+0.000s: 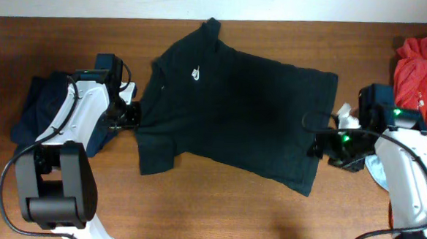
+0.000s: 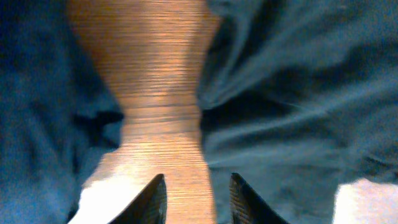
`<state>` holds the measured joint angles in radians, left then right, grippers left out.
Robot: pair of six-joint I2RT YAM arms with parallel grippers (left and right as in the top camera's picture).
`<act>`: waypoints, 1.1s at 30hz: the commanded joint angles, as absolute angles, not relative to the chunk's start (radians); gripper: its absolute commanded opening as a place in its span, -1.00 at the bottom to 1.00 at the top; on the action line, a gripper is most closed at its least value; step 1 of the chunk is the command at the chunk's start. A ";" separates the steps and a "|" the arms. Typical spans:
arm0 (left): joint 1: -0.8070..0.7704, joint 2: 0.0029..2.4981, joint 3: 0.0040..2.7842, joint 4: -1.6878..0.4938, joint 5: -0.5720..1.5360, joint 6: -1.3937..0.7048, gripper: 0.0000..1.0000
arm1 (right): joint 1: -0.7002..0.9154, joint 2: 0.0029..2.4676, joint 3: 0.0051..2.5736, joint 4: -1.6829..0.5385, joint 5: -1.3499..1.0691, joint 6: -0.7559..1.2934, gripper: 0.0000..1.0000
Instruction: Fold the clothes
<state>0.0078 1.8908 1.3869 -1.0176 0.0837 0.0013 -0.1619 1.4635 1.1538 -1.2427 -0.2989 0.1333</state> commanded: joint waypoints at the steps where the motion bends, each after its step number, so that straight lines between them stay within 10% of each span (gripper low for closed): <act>1: -0.015 1.873 1.396 -1.016 0.168 0.091 -0.53 | -0.154 1.461 1.049 -1.205 -0.304 0.139 -0.55; 4: -0.039 1.874 1.391 -0.987 0.168 0.123 -0.81 | -0.154 1.461 0.953 -1.142 -0.361 0.139 -0.92; 16: -0.052 1.883 1.391 -0.940 0.168 0.140 -0.92 | -0.138 1.461 0.618 -0.750 -0.313 0.380 -0.92; 33: -0.052 1.883 1.391 -0.943 0.168 0.141 -0.91 | -0.138 1.459 0.679 -1.047 0.041 0.683 -0.92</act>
<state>-0.0559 1.8908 1.3869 -0.9417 0.1539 0.1169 -0.1421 1.4578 0.6319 -1.0203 -0.0502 0.6319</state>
